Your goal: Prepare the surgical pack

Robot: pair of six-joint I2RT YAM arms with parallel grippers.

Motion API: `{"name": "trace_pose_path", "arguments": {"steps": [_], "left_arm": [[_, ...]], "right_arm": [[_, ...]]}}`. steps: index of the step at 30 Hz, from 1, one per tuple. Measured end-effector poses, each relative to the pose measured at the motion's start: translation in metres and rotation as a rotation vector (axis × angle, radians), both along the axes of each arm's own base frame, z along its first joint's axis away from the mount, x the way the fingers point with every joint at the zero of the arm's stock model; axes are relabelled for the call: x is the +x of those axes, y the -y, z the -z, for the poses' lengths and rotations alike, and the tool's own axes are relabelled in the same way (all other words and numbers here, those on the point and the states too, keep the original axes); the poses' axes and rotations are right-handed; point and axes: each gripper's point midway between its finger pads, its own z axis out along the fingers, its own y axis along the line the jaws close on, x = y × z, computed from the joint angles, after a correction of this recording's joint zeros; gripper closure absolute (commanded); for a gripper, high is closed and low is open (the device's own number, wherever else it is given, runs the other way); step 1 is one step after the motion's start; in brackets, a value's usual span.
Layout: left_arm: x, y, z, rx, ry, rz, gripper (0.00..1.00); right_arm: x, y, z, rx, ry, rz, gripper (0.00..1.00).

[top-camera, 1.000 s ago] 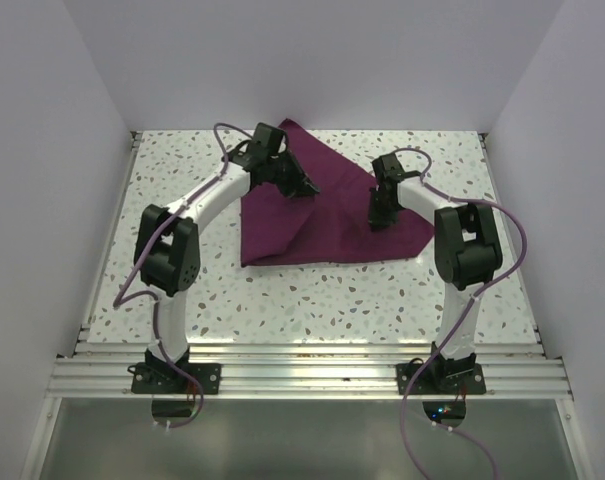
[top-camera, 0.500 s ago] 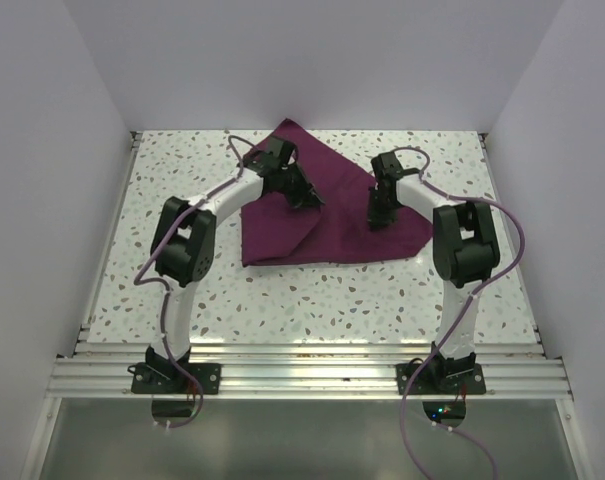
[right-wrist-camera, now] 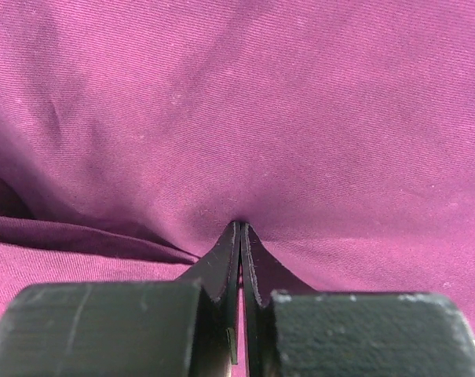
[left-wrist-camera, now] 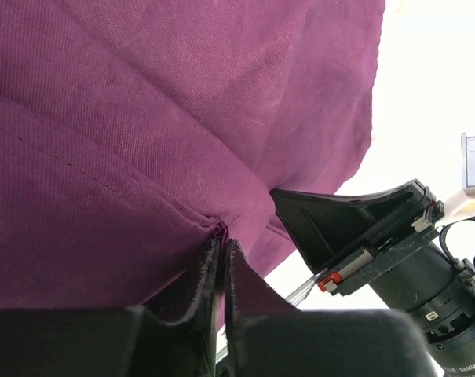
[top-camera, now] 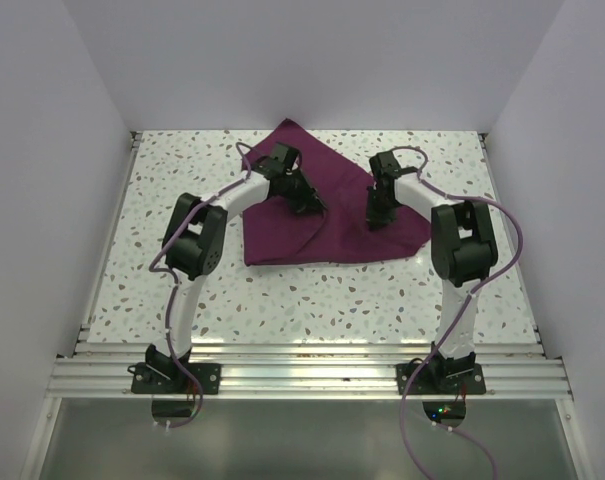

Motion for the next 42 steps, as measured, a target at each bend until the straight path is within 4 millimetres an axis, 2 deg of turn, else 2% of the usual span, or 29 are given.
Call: {"name": "trace_pose_path", "arguments": {"steps": [1,2,5,8,10,16,18,19,21,22,23,25,26,28,29,30,32,34,36,39,42], "left_arm": [[0.000,0.000,0.000,-0.001,0.001,0.002,0.84],[0.000,0.000,-0.001,-0.003,0.001,0.002,0.69],[0.001,0.002,-0.003,-0.011,0.013,0.010,0.44],[0.003,0.004,-0.009,-0.018,0.036,0.028,0.36],[0.006,0.004,-0.016,-0.010,0.063,0.049,0.35],[0.019,-0.006,-0.055,0.069,0.209,0.095,0.30],[0.015,-0.013,-0.070,0.098,0.244,0.107,0.33],[0.014,-0.015,-0.076,0.103,0.255,0.111,0.35],[0.009,-0.017,-0.088,0.107,0.281,0.123,0.44],[0.007,-0.017,-0.092,0.106,0.289,0.128,0.48],[0.003,-0.016,-0.094,0.107,0.292,0.137,0.57],[-0.003,-0.009,-0.094,0.108,0.296,0.160,0.68],[-0.008,-0.004,-0.093,0.110,0.294,0.177,0.79],[-0.023,0.010,-0.089,0.112,0.284,0.218,0.88],[-0.031,0.020,-0.087,0.112,0.280,0.246,0.97],[-0.038,0.029,-0.084,0.112,0.275,0.273,1.00],[-0.056,0.052,-0.072,0.124,0.253,0.341,1.00],[-0.069,0.067,-0.057,0.148,0.229,0.387,1.00],[-0.086,0.075,-0.036,0.195,0.193,0.430,1.00],[-0.108,0.074,-0.013,0.278,0.136,0.467,1.00],[-0.119,0.069,-0.003,0.351,0.119,0.479,1.00]], "right_arm": [[0.000,0.000,0.000,0.000,0.000,-0.001,1.00],[0.000,-0.001,0.000,0.000,0.000,-0.001,1.00],[0.000,-0.001,0.000,0.000,0.000,-0.002,1.00],[0.000,-0.001,0.000,0.000,0.000,-0.003,1.00],[0.000,-0.002,-0.001,0.000,0.000,-0.005,1.00],[-0.005,-0.002,-0.004,-0.008,-0.025,-0.008,0.97],[-0.011,0.000,-0.006,-0.020,-0.049,-0.010,0.94],[-0.013,0.003,-0.007,-0.028,-0.060,-0.008,0.83],[-0.014,0.008,-0.010,-0.039,-0.069,0.002,0.70],[-0.014,0.011,-0.012,-0.040,-0.074,0.009,0.59],[-0.015,0.015,-0.014,-0.035,-0.078,0.023,0.53],[-0.013,0.031,-0.021,-0.022,-0.077,0.063,0.40],[-0.010,0.041,-0.025,-0.014,-0.070,0.092,0.37],[-0.005,0.065,-0.034,-0.003,-0.049,0.157,0.33],[-0.003,0.078,-0.038,0.007,-0.038,0.194,0.32],[-0.002,0.090,-0.042,0.018,-0.027,0.228,0.32],[-0.003,0.114,-0.048,0.035,-0.010,0.299,0.31],[-0.006,0.134,-0.050,0.039,-0.002,0.356,0.30],[-0.009,0.146,-0.049,0.041,-0.002,0.393,0.30],[-0.015,0.152,-0.041,0.042,-0.015,0.415,0.29],[-0.022,0.153,-0.032,0.044,-0.037,0.421,0.28]]}}
